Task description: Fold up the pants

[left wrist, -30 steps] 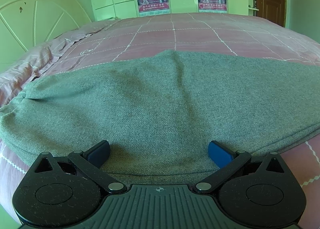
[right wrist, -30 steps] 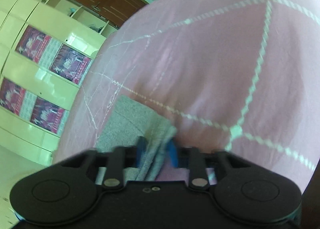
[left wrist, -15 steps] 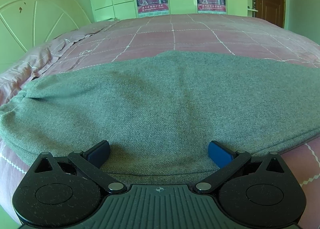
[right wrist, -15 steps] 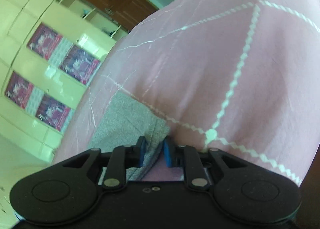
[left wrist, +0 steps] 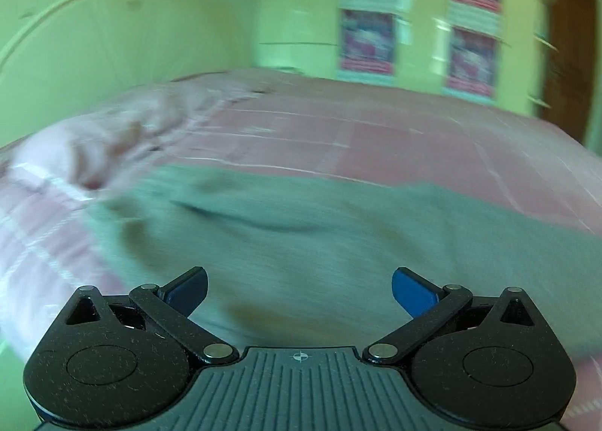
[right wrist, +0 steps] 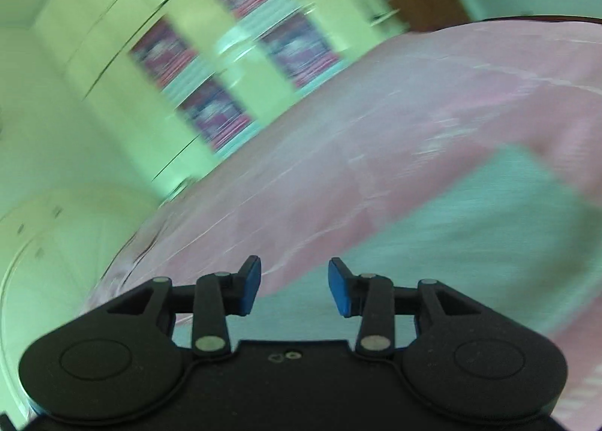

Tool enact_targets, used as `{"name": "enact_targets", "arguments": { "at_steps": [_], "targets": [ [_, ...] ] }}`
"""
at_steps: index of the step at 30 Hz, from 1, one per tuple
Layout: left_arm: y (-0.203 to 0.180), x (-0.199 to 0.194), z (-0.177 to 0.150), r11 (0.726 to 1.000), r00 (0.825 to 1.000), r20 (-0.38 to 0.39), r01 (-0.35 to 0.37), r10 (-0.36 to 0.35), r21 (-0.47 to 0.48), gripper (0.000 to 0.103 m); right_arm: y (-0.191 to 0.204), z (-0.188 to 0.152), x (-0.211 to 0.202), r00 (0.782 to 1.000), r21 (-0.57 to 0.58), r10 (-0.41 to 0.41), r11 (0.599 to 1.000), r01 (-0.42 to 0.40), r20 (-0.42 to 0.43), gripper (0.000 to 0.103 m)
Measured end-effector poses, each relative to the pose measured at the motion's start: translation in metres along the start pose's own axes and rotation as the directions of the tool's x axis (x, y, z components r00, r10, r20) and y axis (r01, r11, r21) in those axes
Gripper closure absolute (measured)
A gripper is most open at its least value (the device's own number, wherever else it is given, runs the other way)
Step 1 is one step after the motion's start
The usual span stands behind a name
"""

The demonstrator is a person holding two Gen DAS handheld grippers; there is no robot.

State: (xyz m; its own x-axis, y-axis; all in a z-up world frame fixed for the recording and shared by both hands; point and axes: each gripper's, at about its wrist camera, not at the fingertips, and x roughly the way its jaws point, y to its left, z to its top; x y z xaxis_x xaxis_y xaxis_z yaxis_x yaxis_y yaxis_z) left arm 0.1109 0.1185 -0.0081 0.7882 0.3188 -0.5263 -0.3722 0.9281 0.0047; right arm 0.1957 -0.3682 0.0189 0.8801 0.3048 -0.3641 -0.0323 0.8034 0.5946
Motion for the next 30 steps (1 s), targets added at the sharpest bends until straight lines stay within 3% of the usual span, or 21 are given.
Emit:
{"name": "enact_targets", "arguments": {
  "at_steps": [2,5,6,7,9,11,13,16,18,20,23,26,28,29,30],
  "targets": [
    [0.032,0.011,0.008,0.992,0.993,-0.011,-0.114,0.113,-0.049,0.000,0.039,0.001,0.044,0.995,-0.054,0.075,0.995,-0.079,-0.063,0.071],
    [0.081,0.038,0.015,0.976,0.986,-0.089,-0.155,0.143,-0.151,0.000,0.098,-0.003,0.110,0.976,-0.143,0.153,0.974,-0.176,-0.157,0.069],
    [0.097,0.048,0.015,0.967,0.982,-0.117,-0.171,0.150,-0.192,0.000,0.116,-0.009,0.129,0.965,-0.172,0.175,0.963,-0.209,-0.193,0.063],
    [0.108,0.056,0.015,0.959,0.980,-0.129,-0.180,0.155,-0.220,0.000,0.135,-0.013,0.148,0.957,-0.209,0.184,0.950,-0.231,-0.223,0.050],
    [0.126,0.073,0.014,0.943,0.978,-0.140,-0.188,0.154,-0.275,0.000,0.170,-0.026,0.182,0.942,-0.294,0.172,0.920,-0.259,-0.289,0.042],
    [0.140,0.088,0.015,0.928,0.980,-0.140,-0.181,0.142,-0.324,0.000,0.200,-0.037,0.214,0.907,-0.335,0.163,0.892,-0.304,-0.388,0.052],
    [0.150,0.100,0.016,0.916,0.986,-0.127,-0.151,0.111,-0.372,0.005,0.219,-0.044,0.241,0.885,-0.372,0.149,0.867,-0.331,-0.441,0.071],
    [0.153,0.112,0.017,0.914,0.990,-0.120,-0.117,0.076,-0.388,0.023,0.233,-0.067,0.258,0.854,-0.413,0.139,0.829,-0.377,-0.501,0.073],
    [0.153,0.115,0.015,0.913,0.992,-0.112,-0.097,0.057,-0.395,0.027,0.236,-0.073,0.273,0.840,-0.421,0.133,0.817,-0.393,-0.526,0.073],
    [0.156,0.117,0.012,0.903,0.993,-0.108,-0.080,0.037,-0.423,0.027,0.237,-0.077,0.285,0.808,-0.402,0.143,0.810,-0.427,-0.571,0.074],
    [0.161,0.120,0.006,0.883,0.994,-0.107,-0.057,0.008,-0.467,0.027,0.238,-0.080,0.293,0.756,-0.387,0.154,0.783,-0.486,-0.636,0.096],
    [0.160,0.123,0.007,0.886,0.994,-0.108,-0.055,0.006,-0.460,0.027,0.239,-0.074,0.289,0.705,-0.336,0.219,0.759,-0.557,-0.674,0.102],
    [0.158,0.124,0.008,0.889,0.994,-0.108,-0.056,0.008,-0.455,0.027,0.241,-0.075,0.292,0.698,-0.344,0.202,0.756,-0.557,-0.687,0.102],
    [0.158,0.125,0.008,0.891,0.994,-0.106,-0.056,0.009,-0.451,0.027,0.242,-0.075,0.295,0.717,-0.370,0.173,0.761,-0.533,-0.676,0.102],
    [0.158,0.124,0.007,0.891,0.994,-0.104,-0.055,0.008,-0.452,0.027,0.241,-0.074,0.298,0.720,-0.357,0.179,0.773,-0.524,-0.671,0.102]
  ]
}}
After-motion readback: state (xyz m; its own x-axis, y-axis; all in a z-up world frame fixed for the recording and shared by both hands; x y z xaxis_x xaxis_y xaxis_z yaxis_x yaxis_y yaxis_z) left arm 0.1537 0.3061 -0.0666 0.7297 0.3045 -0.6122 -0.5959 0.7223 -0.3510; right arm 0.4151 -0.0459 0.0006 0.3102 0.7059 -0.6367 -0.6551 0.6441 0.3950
